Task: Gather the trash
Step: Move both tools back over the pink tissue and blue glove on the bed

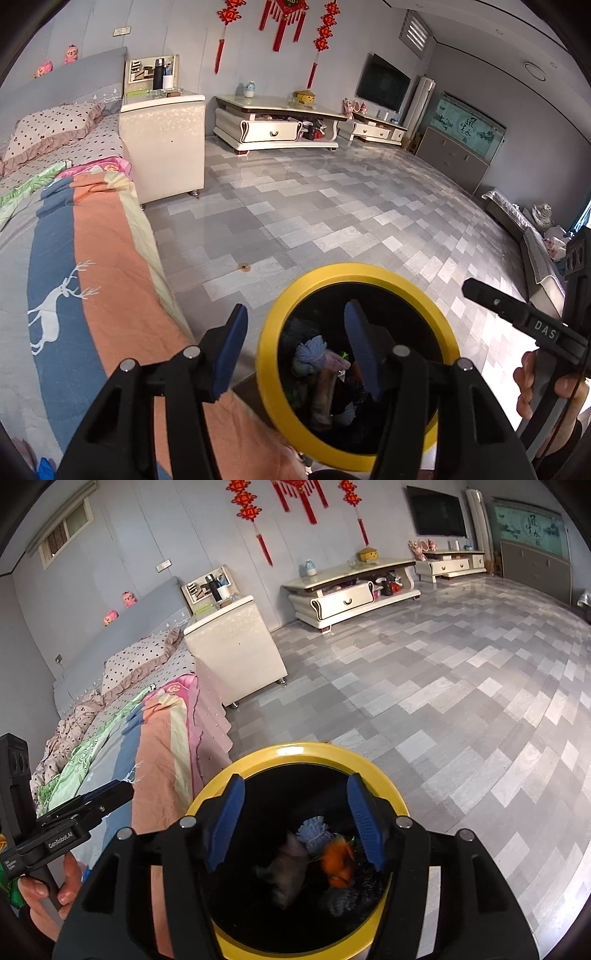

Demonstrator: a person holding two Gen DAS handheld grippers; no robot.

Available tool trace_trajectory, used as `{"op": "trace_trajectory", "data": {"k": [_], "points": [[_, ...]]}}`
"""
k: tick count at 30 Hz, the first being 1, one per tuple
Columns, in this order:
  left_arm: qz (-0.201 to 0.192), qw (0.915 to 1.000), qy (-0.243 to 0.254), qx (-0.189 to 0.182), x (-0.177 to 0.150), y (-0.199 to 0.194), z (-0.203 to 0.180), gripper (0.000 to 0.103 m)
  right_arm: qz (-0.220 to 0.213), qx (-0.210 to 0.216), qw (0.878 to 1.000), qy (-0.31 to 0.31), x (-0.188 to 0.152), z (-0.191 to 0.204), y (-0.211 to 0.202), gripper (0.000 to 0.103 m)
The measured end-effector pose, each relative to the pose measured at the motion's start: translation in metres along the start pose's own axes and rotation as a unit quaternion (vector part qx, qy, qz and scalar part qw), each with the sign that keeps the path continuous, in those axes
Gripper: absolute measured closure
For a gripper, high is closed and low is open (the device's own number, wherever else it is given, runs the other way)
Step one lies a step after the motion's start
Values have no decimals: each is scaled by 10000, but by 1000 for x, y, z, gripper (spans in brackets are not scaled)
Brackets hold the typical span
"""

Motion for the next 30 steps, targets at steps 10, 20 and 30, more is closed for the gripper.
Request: {"op": "trace_trajectory", "data": {"k": [10, 20, 30], "points": [[-109, 9977, -149, 648, -18, -56, 66, 44, 2, 563, 9978, -342, -18, 50, -15, 39], [-67, 9861, -398, 1613, -63, -128, 161, 44, 136, 1263, 9843, -1229, -45, 157, -32, 35], [122, 9665, -968, 2374, -133, -193, 260, 44, 562, 2086, 9529, -2128, -105, 282, -43, 34]]}}
Point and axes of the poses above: each gripper's, at about its wrist camera, not at the fingertips, and y roughly the way its jaws point, z to its left, x to its top, the point moved 4 cm from there along y, roughly the way its jaws point, and after that the axes turned 4 degrees about -x, right-handed, at the moved point
